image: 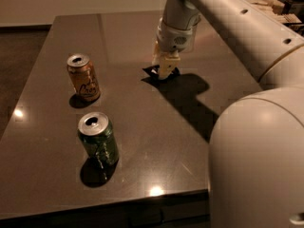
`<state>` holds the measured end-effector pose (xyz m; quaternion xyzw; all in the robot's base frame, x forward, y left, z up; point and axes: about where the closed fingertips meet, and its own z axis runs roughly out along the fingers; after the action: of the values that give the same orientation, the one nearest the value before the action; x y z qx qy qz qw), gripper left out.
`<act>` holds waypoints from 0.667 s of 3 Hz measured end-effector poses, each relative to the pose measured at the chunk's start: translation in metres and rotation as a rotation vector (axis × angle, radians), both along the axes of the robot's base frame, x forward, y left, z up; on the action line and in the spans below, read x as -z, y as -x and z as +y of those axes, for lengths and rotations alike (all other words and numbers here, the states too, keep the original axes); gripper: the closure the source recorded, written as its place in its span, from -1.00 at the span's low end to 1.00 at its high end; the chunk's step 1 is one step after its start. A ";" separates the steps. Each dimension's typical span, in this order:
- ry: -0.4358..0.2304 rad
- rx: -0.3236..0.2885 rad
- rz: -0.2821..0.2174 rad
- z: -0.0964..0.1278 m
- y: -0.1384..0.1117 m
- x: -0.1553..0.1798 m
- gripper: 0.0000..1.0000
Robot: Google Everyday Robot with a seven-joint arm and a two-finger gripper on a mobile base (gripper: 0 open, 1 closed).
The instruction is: Pick rxbar chocolate
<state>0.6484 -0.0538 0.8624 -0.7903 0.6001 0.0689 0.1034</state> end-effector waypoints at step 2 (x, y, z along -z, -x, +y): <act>-0.139 -0.007 -0.037 0.002 0.029 -0.065 1.00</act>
Offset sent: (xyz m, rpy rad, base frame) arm -0.0703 -0.0108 0.1136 0.1828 0.0066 0.0378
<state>0.6198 -0.0515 0.9271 -0.7844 0.5890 0.0963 0.1689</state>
